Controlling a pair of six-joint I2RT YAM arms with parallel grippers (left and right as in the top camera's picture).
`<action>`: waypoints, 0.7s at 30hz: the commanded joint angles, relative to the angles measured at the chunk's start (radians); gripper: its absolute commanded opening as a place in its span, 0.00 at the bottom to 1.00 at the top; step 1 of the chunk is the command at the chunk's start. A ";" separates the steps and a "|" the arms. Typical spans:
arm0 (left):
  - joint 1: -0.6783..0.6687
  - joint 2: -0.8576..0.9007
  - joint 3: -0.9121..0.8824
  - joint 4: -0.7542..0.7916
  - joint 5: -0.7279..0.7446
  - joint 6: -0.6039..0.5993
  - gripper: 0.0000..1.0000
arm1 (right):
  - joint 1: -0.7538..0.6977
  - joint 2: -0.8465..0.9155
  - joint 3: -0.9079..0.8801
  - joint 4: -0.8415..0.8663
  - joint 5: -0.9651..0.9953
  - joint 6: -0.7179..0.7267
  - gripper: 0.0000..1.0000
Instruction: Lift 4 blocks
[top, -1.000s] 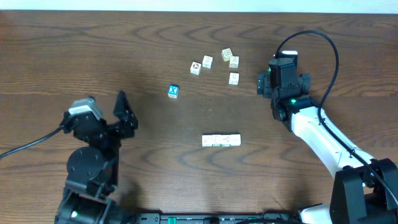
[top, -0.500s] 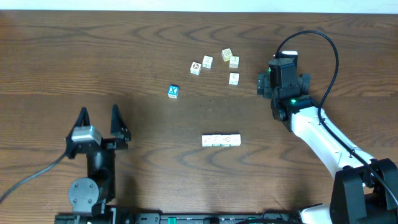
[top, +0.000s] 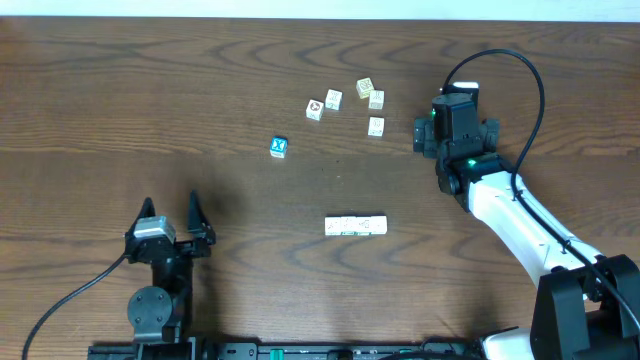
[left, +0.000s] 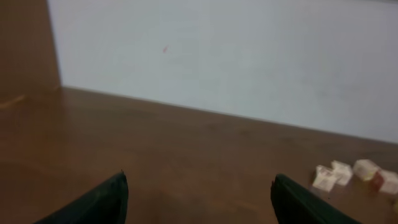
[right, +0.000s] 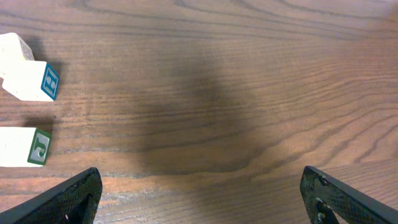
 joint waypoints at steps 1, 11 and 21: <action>0.027 -0.024 -0.005 -0.059 0.009 -0.016 0.74 | -0.002 0.000 0.013 -0.001 0.016 -0.003 0.99; 0.029 -0.024 -0.005 -0.194 0.010 -0.011 0.74 | -0.002 0.000 0.013 -0.001 0.016 -0.003 0.99; 0.029 -0.015 -0.005 -0.194 0.010 -0.011 0.74 | -0.002 0.000 0.013 -0.001 0.016 -0.003 0.99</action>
